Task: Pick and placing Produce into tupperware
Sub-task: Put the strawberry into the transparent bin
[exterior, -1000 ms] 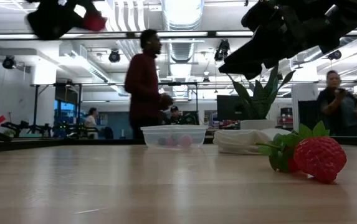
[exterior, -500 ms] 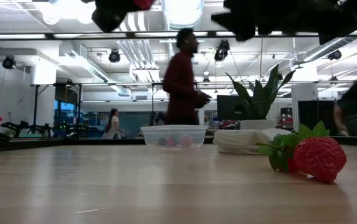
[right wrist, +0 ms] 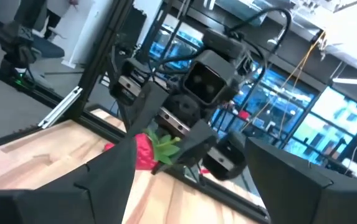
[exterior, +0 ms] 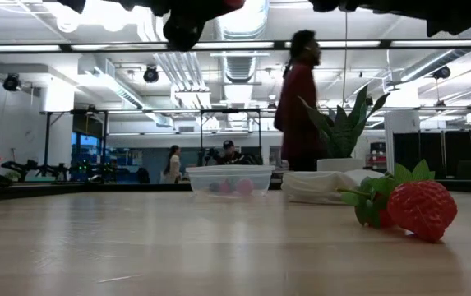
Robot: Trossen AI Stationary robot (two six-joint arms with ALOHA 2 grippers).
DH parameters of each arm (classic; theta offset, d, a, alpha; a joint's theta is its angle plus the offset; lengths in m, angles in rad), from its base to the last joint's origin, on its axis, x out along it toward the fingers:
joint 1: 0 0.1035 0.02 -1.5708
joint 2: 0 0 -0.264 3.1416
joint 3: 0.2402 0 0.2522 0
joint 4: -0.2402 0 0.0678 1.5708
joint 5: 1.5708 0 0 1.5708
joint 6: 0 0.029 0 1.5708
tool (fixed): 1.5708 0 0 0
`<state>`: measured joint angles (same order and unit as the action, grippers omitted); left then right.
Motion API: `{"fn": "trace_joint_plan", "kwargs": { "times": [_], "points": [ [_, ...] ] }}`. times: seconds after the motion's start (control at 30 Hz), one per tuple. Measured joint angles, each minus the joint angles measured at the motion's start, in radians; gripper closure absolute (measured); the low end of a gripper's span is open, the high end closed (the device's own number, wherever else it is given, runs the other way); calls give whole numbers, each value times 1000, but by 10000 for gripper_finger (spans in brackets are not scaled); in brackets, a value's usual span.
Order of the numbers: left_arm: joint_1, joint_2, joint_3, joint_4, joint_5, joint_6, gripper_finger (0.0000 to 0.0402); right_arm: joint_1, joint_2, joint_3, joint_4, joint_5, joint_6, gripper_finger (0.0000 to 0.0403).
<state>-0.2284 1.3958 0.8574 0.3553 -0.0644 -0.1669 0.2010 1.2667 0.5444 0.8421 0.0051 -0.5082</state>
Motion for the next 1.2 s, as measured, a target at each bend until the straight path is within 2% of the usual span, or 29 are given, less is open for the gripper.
{"fn": "trace_joint_plan", "kwargs": {
  "times": [0.4, 0.6, 0.7, 0.8, 0.97, 1.2],
  "points": [
    [63, 6, 0, 170, 1, -8, 275, 4, 0, 4, -3, -1, -40, 115],
    [87, 75, 1, 310, 4, -10, 275, 4, 14, 12, 7, 3, -147, 115],
    [92, 106, 9, 353, 14, -11, 275, 4, 53, 40, 7, 49, -206, 115],
    [92, 121, 15, 371, 26, -10, 275, 4, 100, 63, 2, 114, -259, 115],
    [92, 108, 14, 367, 29, -10, 275, 4, 144, 88, 7, 121, -281, 115],
    [100, 98, 2, 321, 28, -10, 275, 9, 128, 90, 6, 120, -282, 115]
  ]
}}
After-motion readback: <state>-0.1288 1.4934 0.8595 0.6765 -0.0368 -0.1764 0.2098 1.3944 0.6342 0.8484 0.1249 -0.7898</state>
